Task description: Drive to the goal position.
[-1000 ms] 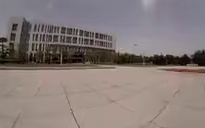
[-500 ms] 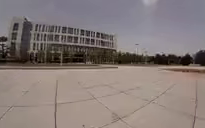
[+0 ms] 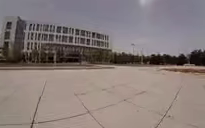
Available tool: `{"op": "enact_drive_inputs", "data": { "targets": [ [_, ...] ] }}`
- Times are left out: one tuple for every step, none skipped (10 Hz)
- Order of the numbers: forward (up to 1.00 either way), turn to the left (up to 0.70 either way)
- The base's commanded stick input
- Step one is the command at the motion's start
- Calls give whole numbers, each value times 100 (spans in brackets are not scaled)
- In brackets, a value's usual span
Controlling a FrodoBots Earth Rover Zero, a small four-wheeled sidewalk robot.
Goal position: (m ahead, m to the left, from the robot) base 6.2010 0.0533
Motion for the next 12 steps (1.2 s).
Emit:
{"op": "enact_drive_inputs", "data": {
  "targets": [
    [100,-19],
    [100,-40],
    [100,-40],
    [100,-40],
    [100,-40],
    [100,-40],
    [100,-40],
    [100,-11],
    [100,0],
    [100,0],
    [100,0],
    [100,0]
  ]
}}
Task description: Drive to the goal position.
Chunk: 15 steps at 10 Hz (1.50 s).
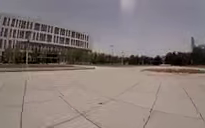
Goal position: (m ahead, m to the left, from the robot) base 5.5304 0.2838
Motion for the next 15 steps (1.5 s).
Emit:
{"op": "enact_drive_inputs", "data": {
  "targets": [
    [100,0],
    [100,0],
    [100,0],
    [100,0],
    [100,0],
    [100,0],
    [100,0],
    [100,0],
    [100,0],
    [100,0],
    [100,0],
    [100,0],
    [100,0],
    [100,0],
    [100,0]
  ]
}}
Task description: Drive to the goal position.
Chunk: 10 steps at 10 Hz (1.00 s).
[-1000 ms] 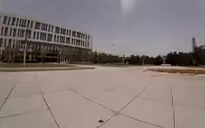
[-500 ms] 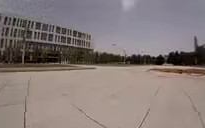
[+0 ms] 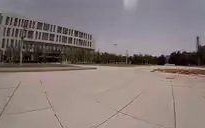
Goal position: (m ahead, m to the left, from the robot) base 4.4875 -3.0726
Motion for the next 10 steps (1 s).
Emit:
{"op": "enact_drive_inputs", "data": {
  "targets": [
    [100,0],
    [100,0],
    [100,0],
    [100,0],
    [100,0],
    [100,0],
    [100,0],
    [100,0],
    [100,0],
    [100,-3]
  ]
}}
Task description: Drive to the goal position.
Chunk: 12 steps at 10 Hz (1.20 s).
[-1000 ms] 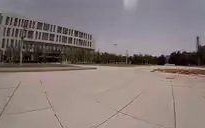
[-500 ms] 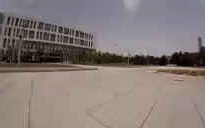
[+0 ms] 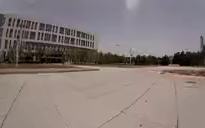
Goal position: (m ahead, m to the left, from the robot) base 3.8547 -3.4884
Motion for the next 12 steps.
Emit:
{"op": "enact_drive_inputs", "data": {
  "targets": [
    [100,-40],
    [100,-12],
    [100,-11],
    [100,-36],
    [100,-40],
    [100,-40],
    [100,0],
    [100,0],
    [100,0],
    [100,0],
    [100,0],
    [100,0]
  ]
}}
